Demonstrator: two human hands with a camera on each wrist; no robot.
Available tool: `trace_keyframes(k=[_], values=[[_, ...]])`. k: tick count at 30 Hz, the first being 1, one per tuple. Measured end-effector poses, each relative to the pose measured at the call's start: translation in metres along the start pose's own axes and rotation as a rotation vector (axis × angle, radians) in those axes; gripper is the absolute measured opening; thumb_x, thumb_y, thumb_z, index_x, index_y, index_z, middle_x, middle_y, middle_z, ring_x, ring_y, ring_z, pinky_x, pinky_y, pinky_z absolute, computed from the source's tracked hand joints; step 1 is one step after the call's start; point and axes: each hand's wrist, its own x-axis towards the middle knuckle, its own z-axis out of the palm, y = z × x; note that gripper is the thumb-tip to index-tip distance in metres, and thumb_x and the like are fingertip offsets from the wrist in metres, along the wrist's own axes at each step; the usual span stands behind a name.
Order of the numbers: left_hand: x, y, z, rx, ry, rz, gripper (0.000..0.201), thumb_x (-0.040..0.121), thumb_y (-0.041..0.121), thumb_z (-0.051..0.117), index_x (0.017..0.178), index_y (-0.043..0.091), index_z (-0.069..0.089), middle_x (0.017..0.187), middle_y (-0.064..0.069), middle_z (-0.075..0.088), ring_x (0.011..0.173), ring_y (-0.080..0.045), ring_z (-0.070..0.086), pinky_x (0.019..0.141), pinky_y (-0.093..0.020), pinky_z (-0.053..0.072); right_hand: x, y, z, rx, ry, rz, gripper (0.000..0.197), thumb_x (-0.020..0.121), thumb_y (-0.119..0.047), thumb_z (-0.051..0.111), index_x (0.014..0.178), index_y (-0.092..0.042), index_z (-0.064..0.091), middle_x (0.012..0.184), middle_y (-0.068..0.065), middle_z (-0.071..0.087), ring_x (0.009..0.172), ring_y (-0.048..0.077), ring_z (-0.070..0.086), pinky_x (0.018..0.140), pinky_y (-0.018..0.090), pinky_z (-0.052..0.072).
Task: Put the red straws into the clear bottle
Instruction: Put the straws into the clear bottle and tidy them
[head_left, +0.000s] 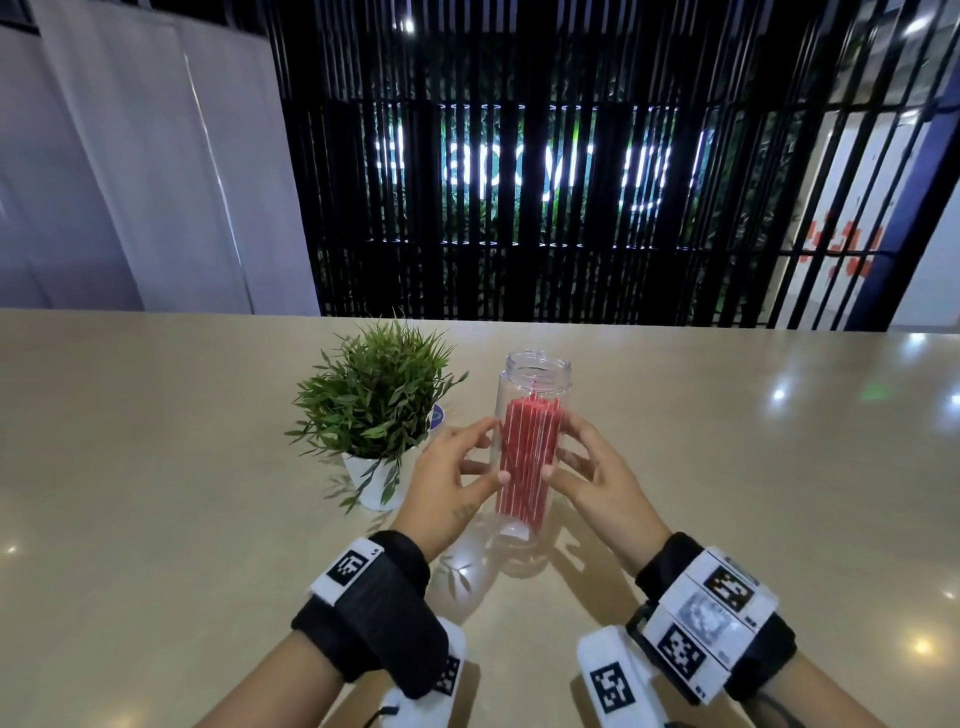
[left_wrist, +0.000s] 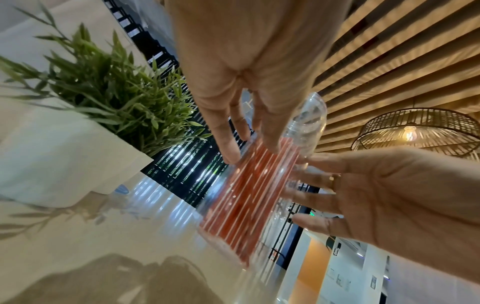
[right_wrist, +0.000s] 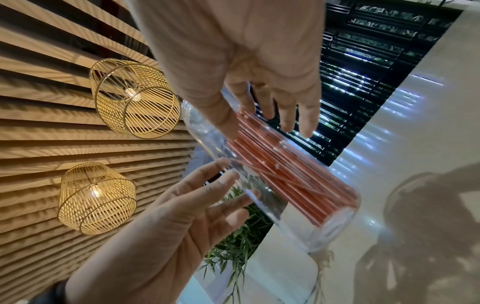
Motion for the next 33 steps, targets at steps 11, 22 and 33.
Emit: trace_keyframes(k=[11,22,33], values=[[0.044,-0.032,0.017,-0.123,-0.218,-0.176,0.053,0.087,-0.013,0.032,0.135,0.009,0.034,0.116,0.012,0.042,0.112,-0.02,0.047,0.066,-0.015,0.047,0.05,0.035,-0.001,-0.019,-0.052,0.136,0.053,0.087,-0.004,0.05,0.137,-0.019,0.037,0.127,0.009,0.054,0.114,0.018,0.052,0.104,0.039,0.04],[0.076,-0.061,0.026,-0.138,-0.326,-0.217,0.047,0.096,0.005,0.026,0.141,0.014,0.017,0.146,-0.009,0.028,0.136,-0.028,0.028,0.088,-0.013,0.034,0.088,0.067,-0.007,-0.123,-0.251,0.268,0.086,0.079,-0.008,0.048,0.146,-0.028,-0.003,0.153,0.009,0.022,0.139,0.024,0.025,0.117,0.044,0.019],[0.075,-0.107,0.029,0.061,-0.382,-0.177,0.066,0.09,-0.008,0.032,0.143,0.015,-0.001,0.15,-0.008,0.022,0.128,-0.007,0.025,0.114,-0.033,0.025,0.1,0.106,0.0,-0.132,-0.271,0.252,0.108,0.048,-0.044,0.052,0.145,-0.034,0.004,0.151,0.009,0.031,0.139,0.023,0.029,0.117,0.046,0.021]])
